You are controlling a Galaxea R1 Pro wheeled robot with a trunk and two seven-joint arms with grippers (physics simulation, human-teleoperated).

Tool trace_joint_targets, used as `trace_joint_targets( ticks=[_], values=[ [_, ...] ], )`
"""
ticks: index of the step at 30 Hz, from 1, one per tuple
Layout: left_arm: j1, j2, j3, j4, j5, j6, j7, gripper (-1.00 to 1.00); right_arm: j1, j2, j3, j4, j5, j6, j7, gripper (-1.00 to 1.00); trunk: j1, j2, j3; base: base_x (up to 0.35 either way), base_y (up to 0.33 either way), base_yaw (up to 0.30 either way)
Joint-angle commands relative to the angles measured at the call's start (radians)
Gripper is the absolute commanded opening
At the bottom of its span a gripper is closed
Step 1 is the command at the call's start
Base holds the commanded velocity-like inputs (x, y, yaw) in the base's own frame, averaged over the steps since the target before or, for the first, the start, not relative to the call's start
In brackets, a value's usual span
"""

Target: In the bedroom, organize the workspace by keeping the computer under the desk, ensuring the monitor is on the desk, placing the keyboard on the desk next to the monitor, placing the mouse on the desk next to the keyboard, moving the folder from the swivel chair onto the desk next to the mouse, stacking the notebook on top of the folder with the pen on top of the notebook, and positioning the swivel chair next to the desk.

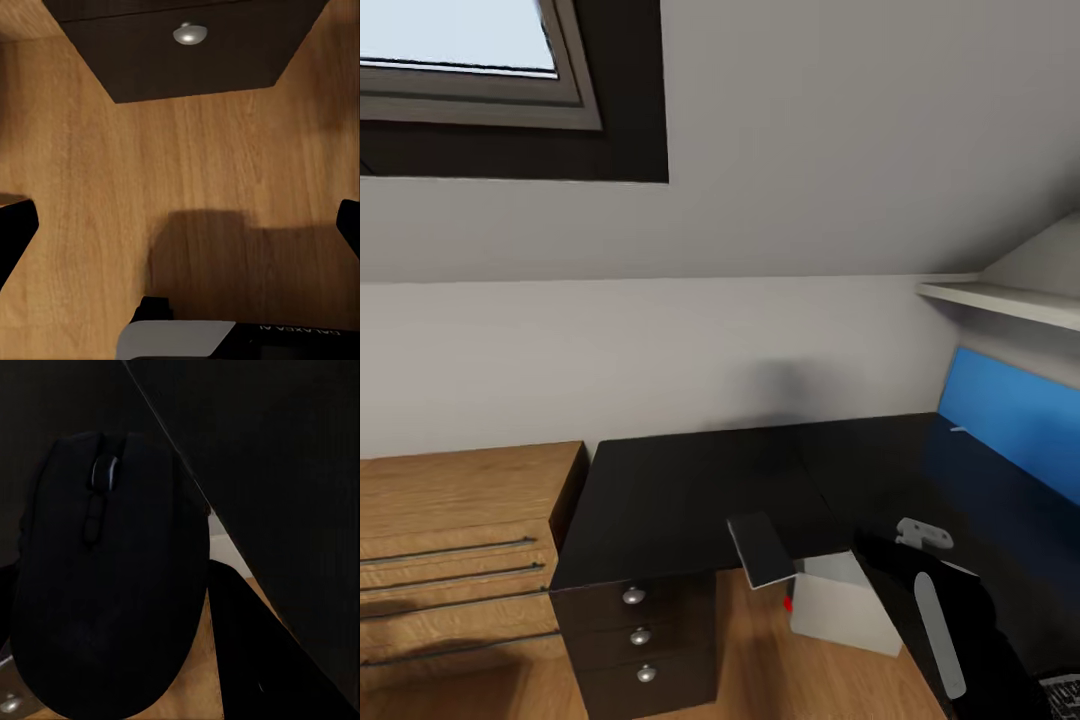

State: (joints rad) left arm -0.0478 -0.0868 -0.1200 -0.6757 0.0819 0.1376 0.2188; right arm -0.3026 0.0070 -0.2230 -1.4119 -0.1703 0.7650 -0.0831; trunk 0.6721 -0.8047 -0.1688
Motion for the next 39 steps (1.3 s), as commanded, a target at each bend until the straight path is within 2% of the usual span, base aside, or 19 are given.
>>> trace_joint_targets(
  ticks=[1,8,18,31,36,37,38,39],
  values=[
    [0.000,0.001,-0.005,-0.002,0.009,0.005,0.008,1.00,-0.001,0.001,0.000,-0.001,-0.014,0.000,-0.012,-1.00,0.000,-0.001,-0.001,0.000,0.000,-0.291],
    [0.000,0.001,-0.004,-0.002,0.010,0.004,0.008,1.00,-0.001,0.001,0.004,-0.001,-0.013,-0.007,-0.011,-1.00,0.000,-0.001,0.003,0.008,0.050,-0.291],
    [0.000,0.001,-0.005,-0.002,0.010,-0.006,0.008,1.00,-0.001,0.001,0.006,-0.001,-0.012,-0.009,-0.011,-1.00,0.000,-0.001,0.008,0.093,0.256,-0.291],
    [0.000,0.000,-0.006,0.001,0.011,-0.006,0.007,1.00,-0.001,0.002,0.006,0.000,-0.014,-0.013,-0.011,-1.00,0.000,-0.001,0.016,0.011,0.023,-0.259],
    [0.000,0.000,-0.006,0.001,0.011,-0.006,0.007,1.00,-0.001,0.007,0.009,0.003,-0.020,-0.090,-0.012,-1.00,0.000,-0.001,0.016,0.000,0.000,-0.018],
    [0.000,-0.001,-0.007,0.001,0.011,-0.007,0.007,1.00,-0.002,0.006,0.009,0.044,-0.016,-0.206,-0.010,-1.00,0.000,-0.001,0.016,0.000,0.000,0.000],
    [0.000,-0.002,-0.008,0.001,0.011,-0.007,0.007,1.00,-0.002,0.005,0.009,0.072,-0.015,-0.226,-0.011,-1.00,0.000,-0.001,0.016,0.000,0.000,0.000],
    [0.000,-0.002,-0.009,0.001,0.010,-0.007,0.007,1.00,-0.007,0.007,0.008,0.173,-0.013,-0.345,-0.015,-1.00,0.000,-0.001,0.016,0.000,0.000,0.000]
  ],
)
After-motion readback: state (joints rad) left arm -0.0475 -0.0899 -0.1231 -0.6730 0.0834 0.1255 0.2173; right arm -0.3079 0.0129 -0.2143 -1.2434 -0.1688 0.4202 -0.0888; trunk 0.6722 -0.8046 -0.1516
